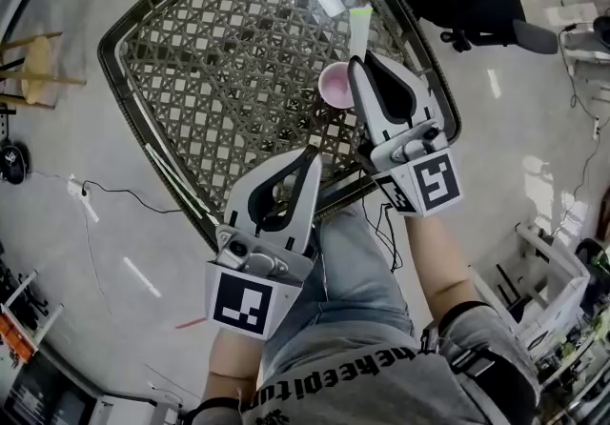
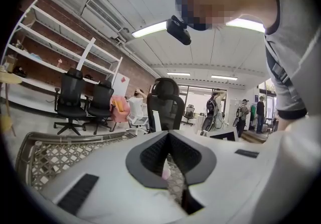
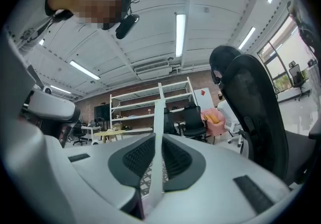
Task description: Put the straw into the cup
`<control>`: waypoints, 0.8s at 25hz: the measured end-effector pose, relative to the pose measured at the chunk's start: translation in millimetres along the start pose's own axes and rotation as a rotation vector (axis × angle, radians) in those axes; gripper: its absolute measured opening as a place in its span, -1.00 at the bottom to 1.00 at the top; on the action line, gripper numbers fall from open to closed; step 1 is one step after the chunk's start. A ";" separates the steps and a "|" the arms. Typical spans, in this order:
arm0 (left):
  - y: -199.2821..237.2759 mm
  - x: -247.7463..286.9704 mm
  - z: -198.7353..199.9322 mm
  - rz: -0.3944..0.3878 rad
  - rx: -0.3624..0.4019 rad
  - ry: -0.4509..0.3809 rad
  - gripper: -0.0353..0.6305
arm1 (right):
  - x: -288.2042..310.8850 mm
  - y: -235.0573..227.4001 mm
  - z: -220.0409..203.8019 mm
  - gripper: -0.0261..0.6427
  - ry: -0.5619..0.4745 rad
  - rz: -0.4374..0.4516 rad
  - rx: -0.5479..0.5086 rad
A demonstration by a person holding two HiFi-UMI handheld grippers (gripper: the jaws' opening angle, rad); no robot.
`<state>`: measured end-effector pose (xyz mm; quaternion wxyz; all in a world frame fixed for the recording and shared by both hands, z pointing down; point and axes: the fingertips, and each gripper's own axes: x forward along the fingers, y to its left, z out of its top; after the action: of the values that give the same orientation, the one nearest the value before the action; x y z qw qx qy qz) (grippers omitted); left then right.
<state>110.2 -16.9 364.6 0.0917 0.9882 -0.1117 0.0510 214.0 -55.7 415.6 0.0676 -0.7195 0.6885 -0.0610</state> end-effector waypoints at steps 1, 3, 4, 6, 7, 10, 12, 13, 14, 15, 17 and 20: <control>0.3 0.7 -3.8 0.000 0.003 0.005 -0.82 | 0.7 0.1 -3.0 -0.74 -0.005 0.000 -0.004; 1.1 1.6 -11.6 0.000 0.007 0.017 -0.82 | 1.9 0.8 -8.9 -0.74 -0.016 -0.001 -0.017; 1.7 1.6 -15.5 0.000 0.006 0.023 -0.82 | 2.3 1.6 -11.9 -0.74 -0.020 -0.001 -0.026; 3.8 1.5 -22.0 0.002 -0.002 0.033 -0.82 | 3.1 4.1 -17.8 -0.73 -0.029 0.003 -0.049; 5.0 1.6 -24.5 0.004 -0.006 0.036 -0.82 | 3.3 5.7 -20.7 -0.73 -0.032 0.008 -0.060; 8.4 2.7 -29.8 0.008 -0.015 0.041 -0.82 | 4.2 9.3 -27.9 -0.72 -0.034 0.017 -0.086; 10.1 3.0 -32.0 0.010 -0.018 0.044 -0.82 | 4.3 10.5 -33.9 -0.71 -0.019 0.017 -0.109; 10.8 3.1 -32.6 0.011 -0.019 0.045 -0.82 | 3.8 11.4 -37.3 -0.71 -0.008 0.022 -0.125; 11.4 3.3 -32.9 0.011 -0.020 0.045 -0.82 | 3.5 12.0 -39.7 -0.71 -0.003 0.024 -0.136; 11.9 3.7 -33.0 0.011 -0.021 0.044 -0.82 | 3.6 12.1 -40.9 -0.71 -0.001 0.021 -0.140; 12.7 4.6 -33.1 0.009 -0.023 0.043 -0.82 | 3.3 11.8 -43.6 -0.71 0.011 0.016 -0.153; 14.4 5.5 -33.5 0.006 -0.024 0.043 -0.82 | 2.5 12.4 -46.5 -0.70 0.032 0.016 -0.184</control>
<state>109.5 -25.3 400.5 0.1056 0.9854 -0.1134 0.0712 193.5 -59.4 459.0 -0.0093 -0.7161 0.6979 -0.0087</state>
